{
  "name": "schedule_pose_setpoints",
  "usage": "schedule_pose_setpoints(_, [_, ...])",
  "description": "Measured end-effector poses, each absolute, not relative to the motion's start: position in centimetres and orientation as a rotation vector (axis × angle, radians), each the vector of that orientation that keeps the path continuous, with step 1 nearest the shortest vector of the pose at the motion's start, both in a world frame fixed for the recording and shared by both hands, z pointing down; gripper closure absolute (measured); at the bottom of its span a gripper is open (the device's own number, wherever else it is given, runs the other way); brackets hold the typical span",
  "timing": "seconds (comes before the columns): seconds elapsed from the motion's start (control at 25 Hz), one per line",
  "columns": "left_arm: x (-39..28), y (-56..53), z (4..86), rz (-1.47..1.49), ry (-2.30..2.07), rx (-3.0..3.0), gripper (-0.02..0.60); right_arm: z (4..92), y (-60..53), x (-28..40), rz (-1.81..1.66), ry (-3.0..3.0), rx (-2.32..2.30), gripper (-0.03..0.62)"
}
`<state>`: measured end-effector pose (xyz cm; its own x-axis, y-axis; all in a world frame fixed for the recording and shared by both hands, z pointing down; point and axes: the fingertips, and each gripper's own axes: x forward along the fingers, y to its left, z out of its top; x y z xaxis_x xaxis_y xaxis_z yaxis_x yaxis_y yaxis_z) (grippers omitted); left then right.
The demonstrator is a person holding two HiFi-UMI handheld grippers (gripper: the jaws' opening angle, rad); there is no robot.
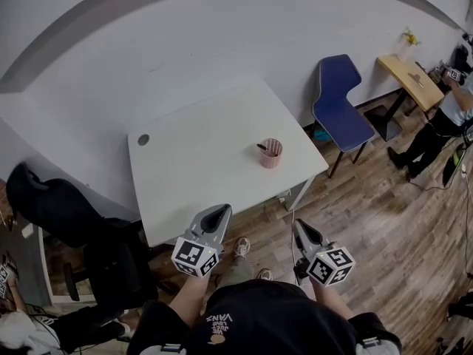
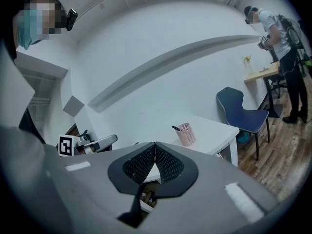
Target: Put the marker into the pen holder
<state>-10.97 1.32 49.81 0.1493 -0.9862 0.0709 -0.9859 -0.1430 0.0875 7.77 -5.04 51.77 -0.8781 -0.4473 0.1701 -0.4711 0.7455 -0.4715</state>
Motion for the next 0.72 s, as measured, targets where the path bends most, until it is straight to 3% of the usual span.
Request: schedule_pose_setpoints(0.72, [-10.9, 6.6, 51.8, 0.011, -2.016, 2.177, 0.529, 53.3, -3.7, 7.1, 0.796, -2.847, 0.702, 0.592])
